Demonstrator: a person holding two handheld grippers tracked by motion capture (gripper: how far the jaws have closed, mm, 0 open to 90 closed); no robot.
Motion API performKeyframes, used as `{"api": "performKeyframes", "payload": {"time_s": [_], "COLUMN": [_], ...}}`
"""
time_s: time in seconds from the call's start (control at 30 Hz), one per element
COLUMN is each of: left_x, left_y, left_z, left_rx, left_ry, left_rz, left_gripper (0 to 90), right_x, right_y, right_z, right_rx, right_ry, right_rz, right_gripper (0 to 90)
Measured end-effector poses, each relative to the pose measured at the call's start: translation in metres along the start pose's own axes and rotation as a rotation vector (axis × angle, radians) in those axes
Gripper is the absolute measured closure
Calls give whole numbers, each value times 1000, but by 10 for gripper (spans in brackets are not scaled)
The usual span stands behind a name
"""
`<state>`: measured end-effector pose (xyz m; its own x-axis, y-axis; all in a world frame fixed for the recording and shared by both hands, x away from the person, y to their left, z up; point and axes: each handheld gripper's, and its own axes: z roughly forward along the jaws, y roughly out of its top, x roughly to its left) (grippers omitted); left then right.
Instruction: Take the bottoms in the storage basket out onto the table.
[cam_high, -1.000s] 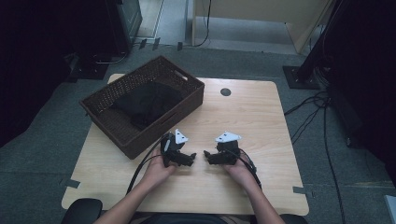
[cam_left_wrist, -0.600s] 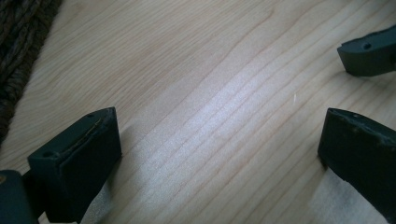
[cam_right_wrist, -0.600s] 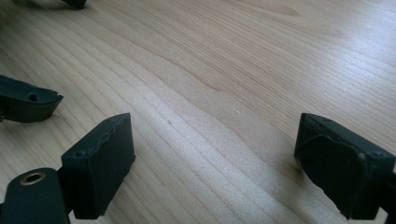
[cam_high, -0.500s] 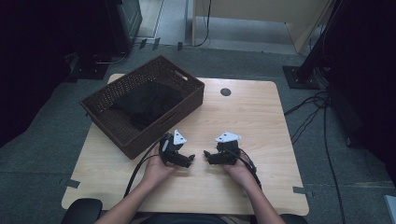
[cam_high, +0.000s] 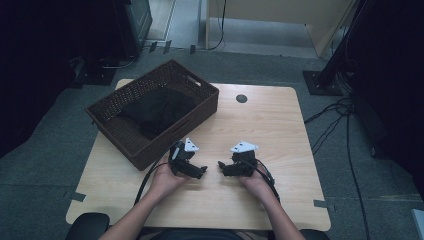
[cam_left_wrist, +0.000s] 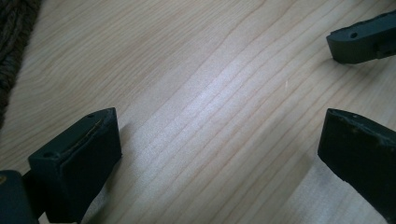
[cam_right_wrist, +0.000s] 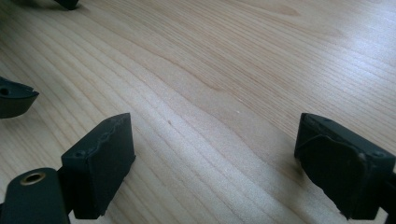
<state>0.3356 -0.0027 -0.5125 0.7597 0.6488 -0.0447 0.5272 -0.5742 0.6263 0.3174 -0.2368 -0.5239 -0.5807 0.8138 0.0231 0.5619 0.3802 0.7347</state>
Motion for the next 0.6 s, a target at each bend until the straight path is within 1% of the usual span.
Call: {"api": "performKeyframes", "payload": {"time_s": [0.17,0.37,0.6], "left_x": [0,1,4], "left_y": [2,5,8], "left_z": [-2,-10,-23], "left_rx": [16,10,-9], "left_ry": [-8,-21,-38], "left_rz": [2,13,-10], "left_gripper": [0,0,0], "right_x": [0,0,0], "right_y": [0,0,0], "right_z": [0,0,0], "right_rx": [0,0,0], "right_ry": [0,0,0], "right_rz": [0,0,0], "right_gripper": [115,115,115]}}
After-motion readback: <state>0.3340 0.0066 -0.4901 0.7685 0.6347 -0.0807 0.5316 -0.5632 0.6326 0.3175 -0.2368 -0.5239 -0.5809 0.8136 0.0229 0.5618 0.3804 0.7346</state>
